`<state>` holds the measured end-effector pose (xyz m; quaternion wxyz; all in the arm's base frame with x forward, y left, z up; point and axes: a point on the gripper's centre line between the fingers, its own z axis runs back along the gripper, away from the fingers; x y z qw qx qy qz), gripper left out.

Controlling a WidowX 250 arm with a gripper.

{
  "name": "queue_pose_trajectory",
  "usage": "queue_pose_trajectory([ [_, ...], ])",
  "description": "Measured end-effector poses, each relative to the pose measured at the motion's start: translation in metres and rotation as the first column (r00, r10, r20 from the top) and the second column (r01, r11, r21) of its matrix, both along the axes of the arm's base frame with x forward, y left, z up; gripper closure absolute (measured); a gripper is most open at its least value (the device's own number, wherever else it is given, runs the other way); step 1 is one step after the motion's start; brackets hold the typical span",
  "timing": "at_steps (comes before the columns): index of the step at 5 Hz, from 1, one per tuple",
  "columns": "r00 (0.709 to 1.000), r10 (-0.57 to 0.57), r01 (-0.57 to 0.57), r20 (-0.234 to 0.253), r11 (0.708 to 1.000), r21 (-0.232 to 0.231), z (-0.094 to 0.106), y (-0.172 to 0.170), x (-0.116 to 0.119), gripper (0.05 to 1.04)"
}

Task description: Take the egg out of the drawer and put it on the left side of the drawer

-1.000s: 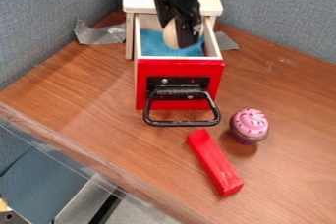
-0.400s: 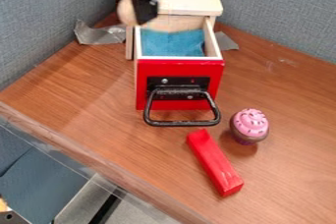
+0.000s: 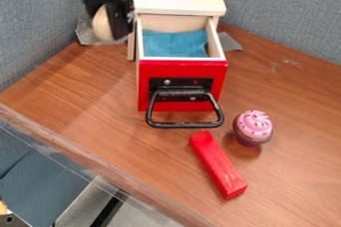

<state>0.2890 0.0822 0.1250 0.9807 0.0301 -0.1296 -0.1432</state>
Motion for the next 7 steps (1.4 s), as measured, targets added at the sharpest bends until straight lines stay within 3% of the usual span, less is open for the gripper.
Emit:
queue_pose_trajectory([
  [1, 0.999, 0.009, -0.007, -0.045, 0.999, 0.051, -0.025, 0.01, -0.001, 0.205],
  [2, 0.996, 0.027, -0.02, -0.086, 0.997, 0.074, -0.048, 0.017, 0.003, 0.205],
  [3, 0.984, 0.082, -0.069, -0.159, 0.994, 0.087, -0.071, 0.023, 0.0, 0.205],
  [5, 0.957, 0.193, -0.175, -0.217, 0.98, 0.098, -0.08, 0.032, -0.003, 0.205],
  [7, 0.958, 0.175, -0.159, -0.228, 0.983, 0.09, -0.08, 0.031, -0.005, 0.076],
])
